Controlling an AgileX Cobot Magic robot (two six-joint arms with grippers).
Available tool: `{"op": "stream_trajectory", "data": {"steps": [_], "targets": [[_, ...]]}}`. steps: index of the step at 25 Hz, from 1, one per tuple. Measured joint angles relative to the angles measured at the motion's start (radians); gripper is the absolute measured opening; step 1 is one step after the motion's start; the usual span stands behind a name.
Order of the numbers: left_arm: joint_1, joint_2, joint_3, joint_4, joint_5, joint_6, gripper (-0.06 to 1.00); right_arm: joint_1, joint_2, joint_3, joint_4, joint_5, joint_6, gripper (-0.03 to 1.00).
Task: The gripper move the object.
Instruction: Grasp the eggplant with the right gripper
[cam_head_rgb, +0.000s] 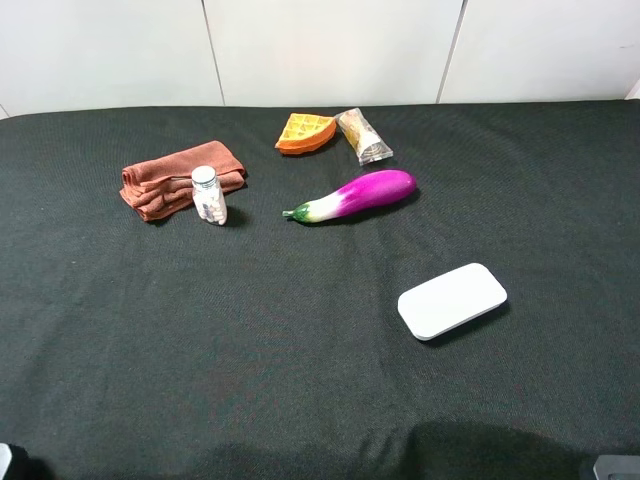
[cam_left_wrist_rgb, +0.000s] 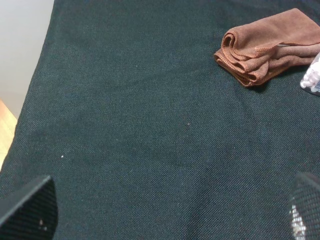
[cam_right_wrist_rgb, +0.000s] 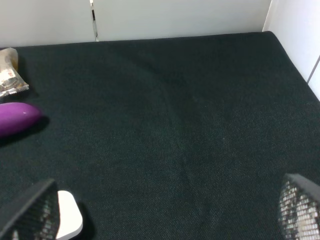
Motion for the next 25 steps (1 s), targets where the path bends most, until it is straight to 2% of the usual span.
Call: {"op": "stream_trajectory", "data": {"steps": [25], "targets": [[0.0, 0.0, 0.0, 0.0, 0.0, 0.0, 0.95, 0.0, 0.0, 0.0, 0.0, 0.0, 0.0, 0.66]]}}
